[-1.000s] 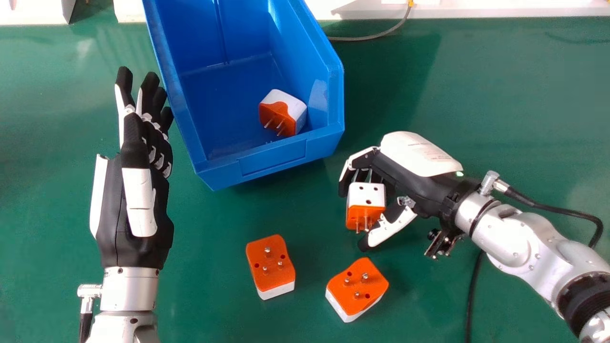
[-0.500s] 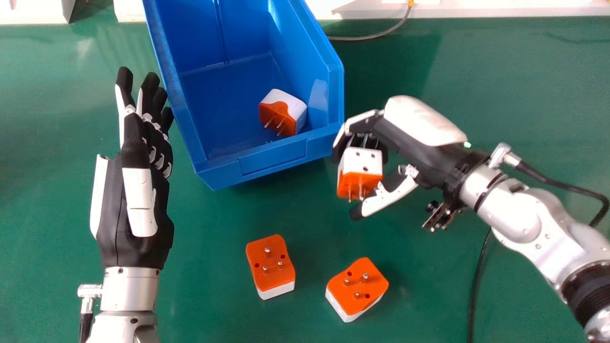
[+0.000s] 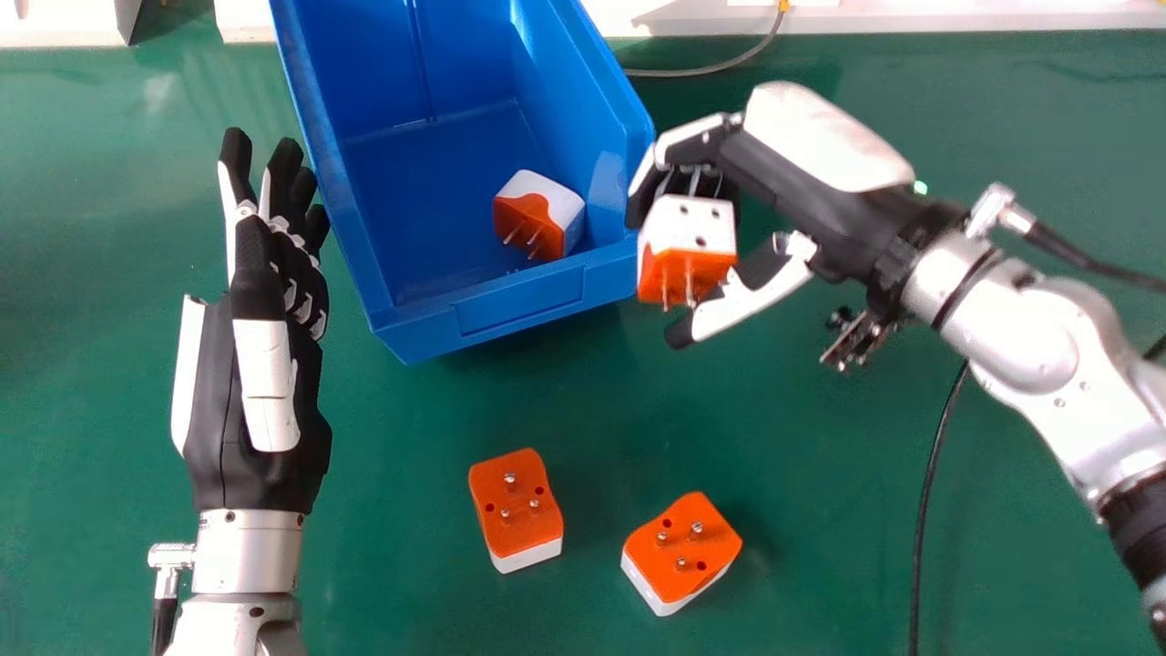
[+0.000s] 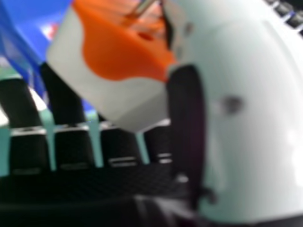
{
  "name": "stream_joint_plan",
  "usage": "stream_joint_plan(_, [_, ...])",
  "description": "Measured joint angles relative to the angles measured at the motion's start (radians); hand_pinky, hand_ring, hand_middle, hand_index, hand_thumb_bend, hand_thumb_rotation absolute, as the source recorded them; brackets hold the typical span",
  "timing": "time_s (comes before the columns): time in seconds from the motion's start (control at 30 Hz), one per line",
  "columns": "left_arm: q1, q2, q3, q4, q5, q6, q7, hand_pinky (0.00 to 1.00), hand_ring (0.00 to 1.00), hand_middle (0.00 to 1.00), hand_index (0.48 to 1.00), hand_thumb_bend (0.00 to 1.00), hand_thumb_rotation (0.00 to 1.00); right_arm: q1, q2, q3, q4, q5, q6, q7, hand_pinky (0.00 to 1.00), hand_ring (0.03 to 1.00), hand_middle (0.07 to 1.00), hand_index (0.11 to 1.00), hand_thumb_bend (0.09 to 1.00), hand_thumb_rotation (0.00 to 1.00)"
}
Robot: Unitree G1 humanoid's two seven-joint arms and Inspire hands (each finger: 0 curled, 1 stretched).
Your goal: Pick all objects and put in blue box
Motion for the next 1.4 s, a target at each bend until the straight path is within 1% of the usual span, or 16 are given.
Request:
stream_joint_plan(0.2, [-0.001,0.000,-0.001,0.000,0.000,0.000,0.000,1.00,1.00,1.00,1.000,0.85,1.00,-0.054,0.000,-0.008,-0.021,-0.001,0.023,0.025,0.35,0.391,0.487,0.527,0.515,0.00])
stream_joint_plan(0.4, [-0.001,0.000,0.000,0.000,-0.003,0.000,-0.002,1.00,1.00,1.00,1.000,0.86,1.00,-0.144,0.009,-0.007,0.030,-0.004,0.037,0.031,0.34,0.389,0.488,0.528,0.515,0.00])
stream_joint_plan(0.57, [-0.001,0.000,-0.001,0.000,-0.003,0.000,-0.002,1.00,1.00,1.00,1.000,0.86,1.00,-0.239,0.050,-0.001,0.131,-0.005,0.028,0.031,0.34,0.387,0.486,0.530,0.514,0.00])
stream_joint_plan(0.7, [-0.001,0.000,0.000,0.000,0.000,0.000,-0.001,1.00,1.00,1.00,1.000,0.86,1.00,-0.299,0.084,0.005,0.214,-0.007,0.009,0.020,0.34,0.387,0.483,0.532,0.514,0.00])
stream_joint_plan(0.83, [-0.001,0.000,0.000,0.000,0.004,0.000,0.002,1.00,1.00,1.00,1.000,0.86,1.00,-0.350,0.111,0.010,0.290,-0.010,0.001,0.004,0.35,0.387,0.480,0.532,0.514,0.00])
stream_joint_plan(1.03, [-0.001,0.000,0.000,0.000,0.004,0.000,0.003,1.00,1.00,1.00,1.000,0.86,1.00,-0.438,0.149,0.018,0.383,-0.016,0.017,-0.028,0.36,0.395,0.474,0.531,0.515,0.00])
stream_joint_plan(1.2, [-0.001,0.000,-0.001,-0.001,0.004,0.000,0.002,1.00,1.00,1.00,1.000,0.86,1.00,-0.494,0.178,0.053,0.449,-0.075,0.041,-0.093,0.41,0.415,0.463,0.529,0.517,0.00])
stream_joint_plan(1.3, [0.000,0.000,-0.001,-0.001,0.003,0.000,0.001,1.00,1.00,1.00,1.000,0.86,1.00,-0.529,0.203,0.083,0.505,-0.122,0.061,-0.156,0.40,0.417,0.466,0.526,0.517,0.00])
stream_joint_plan(1.4, [-0.001,0.001,-0.001,0.000,0.003,-0.001,-0.003,1.00,1.00,1.00,1.000,0.86,1.00,-0.561,0.229,0.102,0.556,-0.143,0.084,-0.193,0.40,0.416,0.473,0.523,0.517,0.00])
